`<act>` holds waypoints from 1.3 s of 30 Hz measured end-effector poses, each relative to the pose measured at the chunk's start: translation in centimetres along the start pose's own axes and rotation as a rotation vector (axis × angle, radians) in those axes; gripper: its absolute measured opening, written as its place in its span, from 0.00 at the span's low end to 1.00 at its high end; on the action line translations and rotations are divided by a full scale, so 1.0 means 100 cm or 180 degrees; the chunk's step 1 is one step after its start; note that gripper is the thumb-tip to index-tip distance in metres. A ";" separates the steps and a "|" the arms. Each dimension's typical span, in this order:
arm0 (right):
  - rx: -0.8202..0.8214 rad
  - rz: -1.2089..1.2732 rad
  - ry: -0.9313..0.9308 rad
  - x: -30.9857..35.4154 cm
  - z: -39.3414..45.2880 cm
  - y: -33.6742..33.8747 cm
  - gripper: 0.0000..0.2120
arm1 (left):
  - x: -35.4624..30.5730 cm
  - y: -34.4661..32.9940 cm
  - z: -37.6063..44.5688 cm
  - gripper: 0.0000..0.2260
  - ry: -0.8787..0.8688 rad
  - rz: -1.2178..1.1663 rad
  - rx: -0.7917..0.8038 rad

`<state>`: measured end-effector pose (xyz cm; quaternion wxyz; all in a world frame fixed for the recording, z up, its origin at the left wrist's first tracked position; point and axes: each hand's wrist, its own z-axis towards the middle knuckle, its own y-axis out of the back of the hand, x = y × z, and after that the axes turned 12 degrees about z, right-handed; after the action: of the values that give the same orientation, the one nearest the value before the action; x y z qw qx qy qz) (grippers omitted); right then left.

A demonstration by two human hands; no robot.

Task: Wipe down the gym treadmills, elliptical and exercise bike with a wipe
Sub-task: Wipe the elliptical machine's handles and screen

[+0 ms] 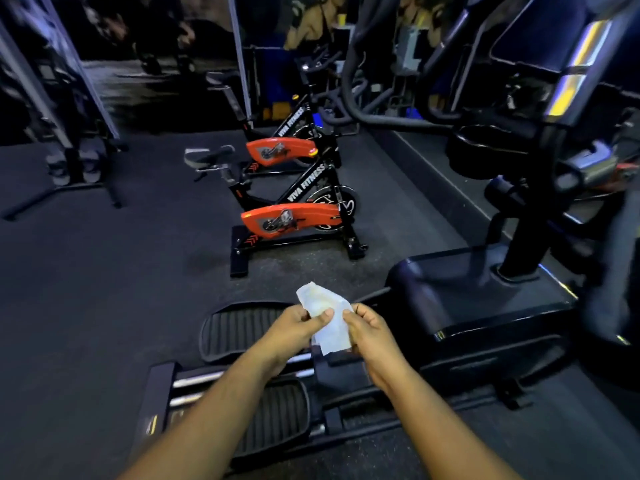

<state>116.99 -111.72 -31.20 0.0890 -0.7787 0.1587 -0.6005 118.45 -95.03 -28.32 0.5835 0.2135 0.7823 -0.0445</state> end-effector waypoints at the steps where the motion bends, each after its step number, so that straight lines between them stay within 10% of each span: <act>1: -0.0122 -0.0095 0.0117 0.005 0.003 0.006 0.12 | -0.006 -0.004 0.010 0.09 -0.0139 0.0151 -0.0141; 6: -0.0293 -0.0392 0.0555 0.042 0.013 0.029 0.12 | -0.032 -0.010 0.063 0.05 -0.0734 0.0960 -0.0103; 25: -0.1390 0.0340 0.1285 0.190 0.008 0.027 0.14 | -0.202 -0.016 0.166 0.10 -0.1502 0.0381 0.2019; 33: -0.1385 -0.0823 0.1806 0.241 -0.012 0.025 0.14 | -0.269 -0.028 0.169 0.12 -0.2993 0.0815 0.2119; 39: -0.2616 -0.1885 0.3252 0.332 -0.024 0.013 0.05 | -0.330 -0.059 0.174 0.10 -0.2959 -0.0213 0.1854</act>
<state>122.12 -124.57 -0.91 -0.4633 -0.3814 0.1758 -0.7804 139.20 -115.24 -4.11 0.7827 0.2991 0.4038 -0.3673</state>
